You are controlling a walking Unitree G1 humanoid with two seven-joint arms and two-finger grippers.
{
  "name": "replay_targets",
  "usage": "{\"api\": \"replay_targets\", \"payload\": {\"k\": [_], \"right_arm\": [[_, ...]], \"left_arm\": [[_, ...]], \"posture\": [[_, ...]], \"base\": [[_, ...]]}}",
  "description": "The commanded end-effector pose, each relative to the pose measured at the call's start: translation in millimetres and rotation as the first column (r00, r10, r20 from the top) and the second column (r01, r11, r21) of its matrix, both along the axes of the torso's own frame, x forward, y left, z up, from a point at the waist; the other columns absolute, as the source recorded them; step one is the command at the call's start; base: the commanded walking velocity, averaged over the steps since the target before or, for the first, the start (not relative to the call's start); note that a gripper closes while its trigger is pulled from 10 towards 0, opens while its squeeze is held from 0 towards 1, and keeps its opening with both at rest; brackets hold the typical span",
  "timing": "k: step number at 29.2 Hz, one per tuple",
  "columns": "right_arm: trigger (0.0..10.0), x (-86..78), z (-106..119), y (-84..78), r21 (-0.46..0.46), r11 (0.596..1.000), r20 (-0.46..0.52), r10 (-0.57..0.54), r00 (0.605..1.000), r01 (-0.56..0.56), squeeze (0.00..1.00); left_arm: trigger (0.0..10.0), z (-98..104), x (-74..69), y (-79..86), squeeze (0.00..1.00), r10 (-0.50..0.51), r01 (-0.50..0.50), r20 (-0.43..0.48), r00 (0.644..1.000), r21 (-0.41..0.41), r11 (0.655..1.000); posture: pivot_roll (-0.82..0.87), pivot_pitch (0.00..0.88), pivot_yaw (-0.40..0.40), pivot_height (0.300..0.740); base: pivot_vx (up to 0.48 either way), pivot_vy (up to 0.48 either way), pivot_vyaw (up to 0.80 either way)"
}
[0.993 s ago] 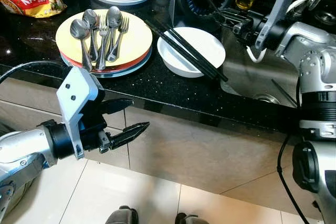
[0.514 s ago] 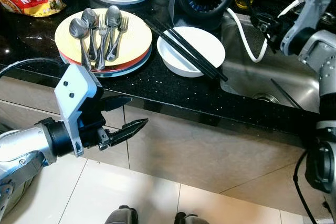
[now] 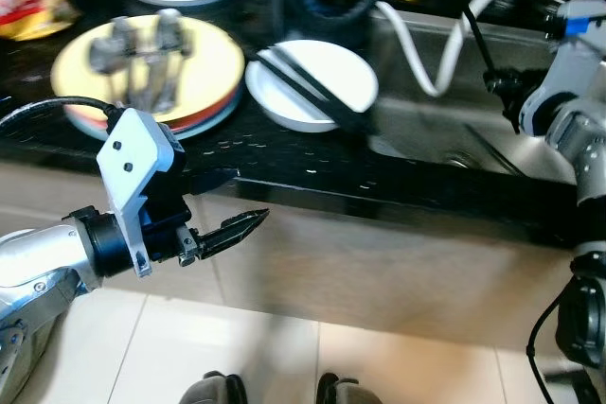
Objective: Kitchen organization
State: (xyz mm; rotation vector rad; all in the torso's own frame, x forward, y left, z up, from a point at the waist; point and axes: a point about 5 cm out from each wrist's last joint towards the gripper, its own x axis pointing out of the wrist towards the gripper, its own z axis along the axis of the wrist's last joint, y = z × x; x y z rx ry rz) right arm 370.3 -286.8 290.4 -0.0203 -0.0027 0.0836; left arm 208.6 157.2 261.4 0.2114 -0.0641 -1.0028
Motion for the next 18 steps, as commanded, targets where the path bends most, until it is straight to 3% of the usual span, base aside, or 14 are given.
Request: {"api": "replay_targets", "payload": {"k": [1, 2, 3, 9, 14, 18], "right_arm": [[6.8, -2.9, -2.2, -11.6, 0.005, 0.998, 0.0, -0.063, 0.998, 0.063, 0.0], [6.8, -2.8, -3.1, -12.9, -0.002, 0.997, -0.006, -0.078, 0.997, 0.078, 0.0], [10.0, -2.3, -7.4, -15.5, -0.02, 0.994, -0.03, -0.108, 0.994, 0.108, 0.0], [10.0, -1.6, -16.4, -15.4, -0.065, 0.99, -0.067, -0.133, 0.989, 0.129, 0.0], [10.0, 1.2, -24.4, 3.7, -0.112, 0.993, -0.086, -0.036, 0.996, 0.027, 0.0], [10.0, 2.3, -26.5, 5.9, -0.117, 0.993, -0.091, -0.034, 0.995, 0.024, 0.0]], "left_arm": [[10.0, -0.5, -1.3, -2.3, 0.0, -0.022, 0.022, 0.002, 1.0, 0.006, 1.0], [10.0, -0.5, -1.3, -2.4, 0.0, -0.022, 0.022, 0.003, 1.0, 0.006, 1.0], [10.0, -0.3, -1.4, -2.5, 0.0, -0.022, 0.022, 0.003, 1.0, 0.005, 1.0], [10.0, 0.1, -1.0, -2.2, 0.0, -0.022, 0.022, 0.005, 1.0, 0.005, 1.0], [10.0, 0.4, -0.9, -2.1, 0.0, -0.019, 0.019, 0.008, 1.0, 0.006, 1.0], [10.0, 0.5, -0.9, -2.1, 0.0, -0.018, 0.018, 0.009, 1.0, 0.005, 1.0]], "posture": [[0.14, 0.167, -0.061, 0.74], [0.14, 0.167, -0.061, 0.74], [0.14, 0.168, -0.06, 0.74], [0.14, 0.169, -0.06, 0.74], [0.14, 0.171, -0.059, 0.74], [0.14, 0.172, -0.06, 0.74]], "base": [[0.0, 0.0, 0.0], [0.0, 0.0, 0.0], [0.0, 0.0, 0.0], [0.0, 0.0, 0.0], [0.0, 0.0, 0.0], [0.0, 0.0, 0.0]]}}
